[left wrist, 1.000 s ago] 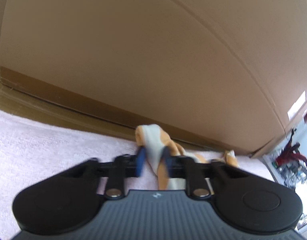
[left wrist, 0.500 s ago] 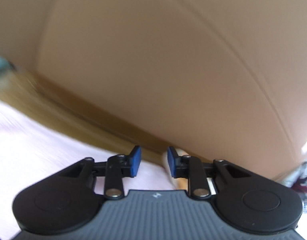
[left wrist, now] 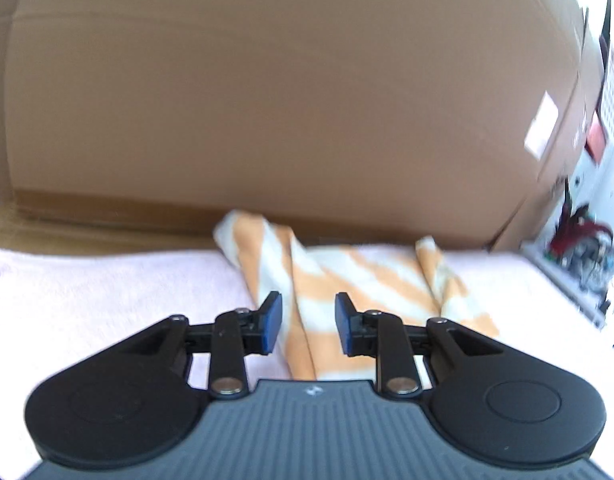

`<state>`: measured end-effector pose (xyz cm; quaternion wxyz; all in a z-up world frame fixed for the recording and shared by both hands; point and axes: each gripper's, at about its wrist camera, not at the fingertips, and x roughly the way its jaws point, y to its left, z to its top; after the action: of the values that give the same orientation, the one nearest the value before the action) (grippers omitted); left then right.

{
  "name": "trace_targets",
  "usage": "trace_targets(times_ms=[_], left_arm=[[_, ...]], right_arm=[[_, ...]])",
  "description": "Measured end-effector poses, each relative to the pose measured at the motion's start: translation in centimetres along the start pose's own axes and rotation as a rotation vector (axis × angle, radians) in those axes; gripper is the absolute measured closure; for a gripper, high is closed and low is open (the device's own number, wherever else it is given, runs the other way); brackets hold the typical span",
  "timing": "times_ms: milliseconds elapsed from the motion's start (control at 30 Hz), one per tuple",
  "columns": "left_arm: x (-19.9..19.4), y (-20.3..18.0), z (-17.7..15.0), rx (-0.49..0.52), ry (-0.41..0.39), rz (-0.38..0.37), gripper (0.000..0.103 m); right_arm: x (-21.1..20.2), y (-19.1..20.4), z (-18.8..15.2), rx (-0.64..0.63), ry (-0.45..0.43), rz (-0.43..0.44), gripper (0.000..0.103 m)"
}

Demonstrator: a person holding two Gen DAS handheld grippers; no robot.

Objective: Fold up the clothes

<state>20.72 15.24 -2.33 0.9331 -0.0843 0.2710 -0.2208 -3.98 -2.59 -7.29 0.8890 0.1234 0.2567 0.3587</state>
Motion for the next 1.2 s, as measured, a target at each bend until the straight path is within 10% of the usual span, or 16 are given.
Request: trace_targets(times_ms=[133, 233, 567, 867, 967, 1000, 1200], left_arm=[[2.9, -2.1, -0.1, 0.058, 0.025, 0.019, 0.079], [1.2, -1.4, -0.8, 0.069, -0.013, 0.021, 0.103], [-1.9, 0.1, -0.9, 0.017, -0.02, 0.06, 0.103], [-0.8, 0.4, -1.1, -0.003, 0.043, 0.04, 0.098], [-1.0, 0.1, -1.2, 0.013, 0.037, 0.05, 0.098], [-1.1, 0.0, -1.2, 0.02, 0.032, 0.053, 0.099], [-2.0, -0.4, -1.3, 0.033, -0.008, 0.073, 0.103]], right_arm=[[-0.2, 0.2, -0.5, 0.0, -0.02, -0.008, 0.068], [-0.3, 0.0, -0.8, 0.017, -0.032, -0.013, 0.068], [-0.6, -0.7, -0.9, 0.05, -0.053, -0.012, 0.068], [0.7, 1.8, -1.0, -0.201, -0.003, -0.014, 0.065], [0.9, 2.8, -1.7, -0.306, -0.013, -0.067, 0.077], [1.0, 3.0, -1.7, -0.328, -0.012, -0.09, 0.094], [0.4, 3.4, -1.8, -0.374, 0.029, -0.07, 0.102]])
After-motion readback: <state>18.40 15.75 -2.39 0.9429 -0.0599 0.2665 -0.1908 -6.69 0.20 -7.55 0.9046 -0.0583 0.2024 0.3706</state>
